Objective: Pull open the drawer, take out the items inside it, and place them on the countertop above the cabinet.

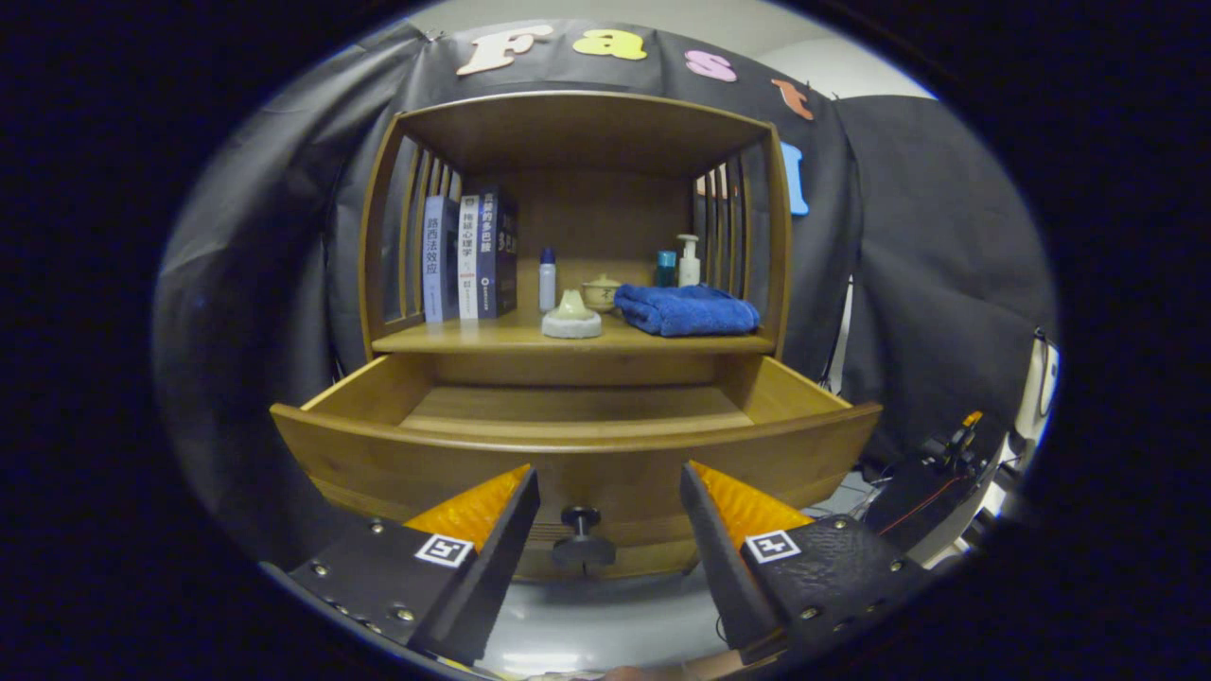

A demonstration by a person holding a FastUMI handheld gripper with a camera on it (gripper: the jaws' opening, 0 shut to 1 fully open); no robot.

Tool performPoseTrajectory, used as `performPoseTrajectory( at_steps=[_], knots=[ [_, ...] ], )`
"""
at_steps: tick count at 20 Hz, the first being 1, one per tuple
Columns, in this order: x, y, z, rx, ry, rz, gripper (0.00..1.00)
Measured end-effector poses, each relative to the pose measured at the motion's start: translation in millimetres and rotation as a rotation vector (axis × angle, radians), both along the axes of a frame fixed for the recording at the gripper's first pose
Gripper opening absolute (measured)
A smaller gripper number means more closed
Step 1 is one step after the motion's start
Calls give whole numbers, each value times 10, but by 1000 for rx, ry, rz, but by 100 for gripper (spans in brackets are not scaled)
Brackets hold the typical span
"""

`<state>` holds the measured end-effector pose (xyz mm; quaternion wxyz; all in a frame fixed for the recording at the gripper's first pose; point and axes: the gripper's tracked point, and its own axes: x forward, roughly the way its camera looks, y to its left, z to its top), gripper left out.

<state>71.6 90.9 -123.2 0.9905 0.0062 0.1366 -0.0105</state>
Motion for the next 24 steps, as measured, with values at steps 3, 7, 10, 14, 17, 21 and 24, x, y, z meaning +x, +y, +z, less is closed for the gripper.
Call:
performPoseTrajectory(
  at_steps=[3, 7, 10, 14, 17, 21, 24],
  knots=[
    [46, 61, -124, 22, 18, 18, 89],
    [87, 122, -243, 41, 39, 35, 89],
    [143, 169, -311, 54, 52, 51, 89],
    [200, 210, -383, 52, 66, 60, 89],
    [206, 230, -425, 45, 79, 74, 89],
    [214, 248, -422, 38, 68, 83, 89],
    [217, 254, -418, 42, 60, 81, 89]
  ],
)
